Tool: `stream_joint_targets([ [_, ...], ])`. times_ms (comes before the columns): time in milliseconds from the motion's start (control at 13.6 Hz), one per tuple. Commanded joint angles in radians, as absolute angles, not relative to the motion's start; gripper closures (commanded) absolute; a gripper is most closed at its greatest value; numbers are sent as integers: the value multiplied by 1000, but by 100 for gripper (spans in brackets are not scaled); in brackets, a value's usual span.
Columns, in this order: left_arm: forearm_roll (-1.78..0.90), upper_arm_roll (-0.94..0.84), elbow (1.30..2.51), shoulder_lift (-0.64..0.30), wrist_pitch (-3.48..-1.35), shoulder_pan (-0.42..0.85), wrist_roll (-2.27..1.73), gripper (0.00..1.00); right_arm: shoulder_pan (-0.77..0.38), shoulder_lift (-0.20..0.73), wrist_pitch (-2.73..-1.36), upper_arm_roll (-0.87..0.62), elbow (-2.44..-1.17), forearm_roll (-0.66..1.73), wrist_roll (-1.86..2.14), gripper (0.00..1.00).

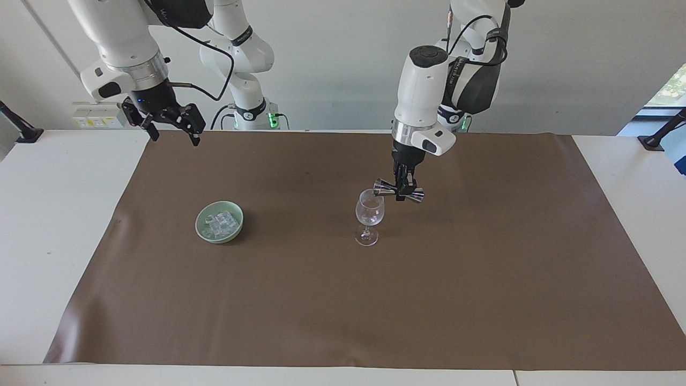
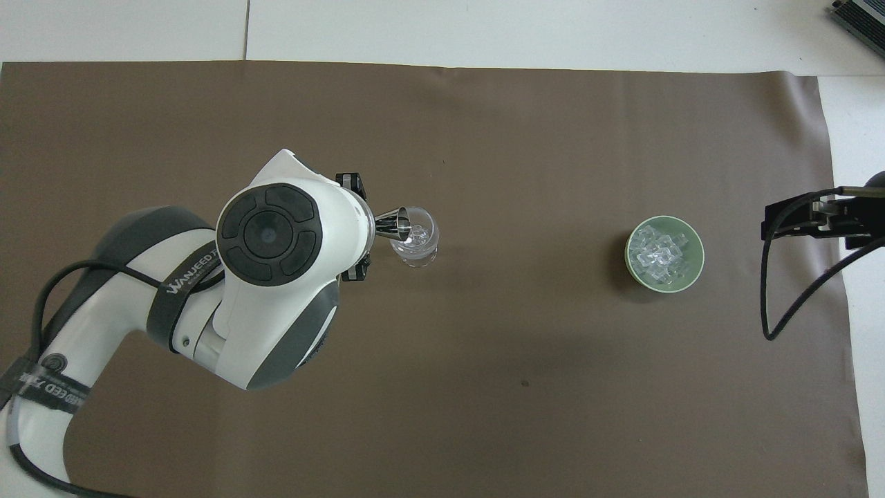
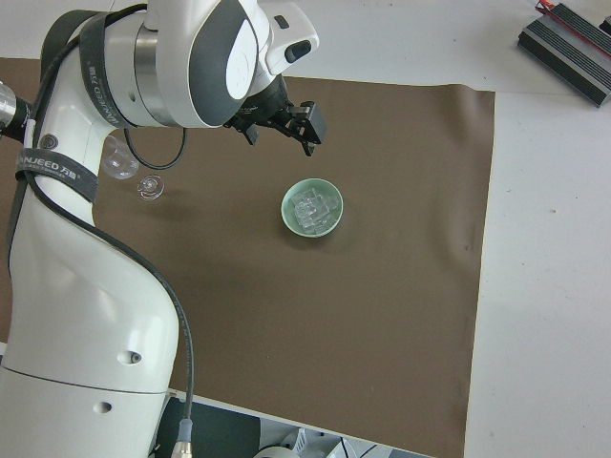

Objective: Pour wine and add ice with both arms
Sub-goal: 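Hold the jigger tipped over the glass with the left gripper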

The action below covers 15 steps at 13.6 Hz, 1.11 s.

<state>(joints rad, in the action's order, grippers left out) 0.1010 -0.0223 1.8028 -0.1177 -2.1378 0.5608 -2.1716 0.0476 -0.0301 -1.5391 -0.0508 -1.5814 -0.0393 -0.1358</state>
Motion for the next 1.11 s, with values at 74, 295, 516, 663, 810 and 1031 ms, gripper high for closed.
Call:
stream_joint_targets([
  [74, 146, -6, 1764, -132, -2082, 597, -2195, 100, 61, -35, -1536, -57, -1580, -20, -140, 0],
  [295, 173, -6, 1763, -132, -2068, 600, -2195, 100, 61, -35, -1536, -57, -1580, -20, -140, 0],
  [516, 193, -5, 1759, -132, -2054, 607, -2201, 100, 61, -35, -1536, -57, -1578, -20, -140, 0],
  [663, 206, -6, 1737, -143, -2045, 614, -2215, 100, 61, -35, -1536, -57, -1580, -20, -140, 0],
  [810, 218, -6, 1726, -147, -2031, 618, -2217, 100, 61, -35, -1536, -57, -1580, -20, -140, 0],
  [1031, 241, -6, 1701, -161, -2014, 626, -2217, 100, 61, -35, -1536, -57, -1580, -20, -140, 0],
])
